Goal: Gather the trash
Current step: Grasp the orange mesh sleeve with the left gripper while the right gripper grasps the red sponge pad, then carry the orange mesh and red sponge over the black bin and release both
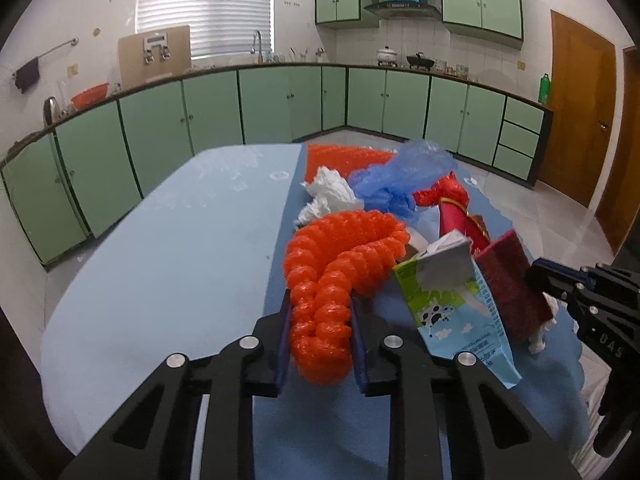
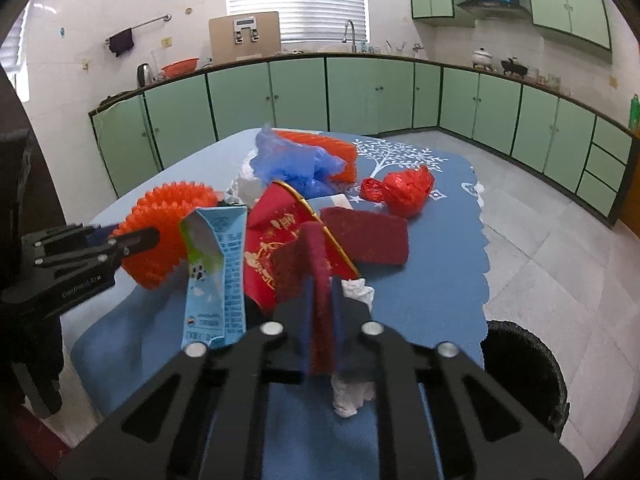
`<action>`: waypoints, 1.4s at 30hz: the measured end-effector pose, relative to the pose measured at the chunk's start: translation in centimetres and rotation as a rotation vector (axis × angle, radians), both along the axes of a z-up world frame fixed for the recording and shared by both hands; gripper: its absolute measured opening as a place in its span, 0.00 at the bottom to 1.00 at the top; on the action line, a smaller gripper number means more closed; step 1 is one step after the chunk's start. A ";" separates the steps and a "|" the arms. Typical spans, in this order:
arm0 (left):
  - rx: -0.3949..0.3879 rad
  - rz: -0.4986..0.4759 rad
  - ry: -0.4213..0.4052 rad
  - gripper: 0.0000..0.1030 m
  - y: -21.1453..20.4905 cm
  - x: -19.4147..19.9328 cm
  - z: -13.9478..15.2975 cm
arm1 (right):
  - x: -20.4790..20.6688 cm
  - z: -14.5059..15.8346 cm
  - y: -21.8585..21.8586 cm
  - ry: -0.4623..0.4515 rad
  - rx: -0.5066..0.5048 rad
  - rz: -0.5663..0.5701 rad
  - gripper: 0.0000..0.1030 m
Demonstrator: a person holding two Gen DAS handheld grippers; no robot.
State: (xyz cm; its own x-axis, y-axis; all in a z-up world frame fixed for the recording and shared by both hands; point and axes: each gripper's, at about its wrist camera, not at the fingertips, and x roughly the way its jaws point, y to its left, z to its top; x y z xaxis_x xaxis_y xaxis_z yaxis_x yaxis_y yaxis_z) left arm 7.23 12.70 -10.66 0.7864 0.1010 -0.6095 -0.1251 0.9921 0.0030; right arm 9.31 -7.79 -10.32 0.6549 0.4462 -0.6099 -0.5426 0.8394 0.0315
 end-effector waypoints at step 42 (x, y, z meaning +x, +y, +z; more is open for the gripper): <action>0.000 0.057 -0.041 0.23 0.5 -1.5 1.3 | -1.0 0.5 1.9 0.039 0.011 0.065 0.15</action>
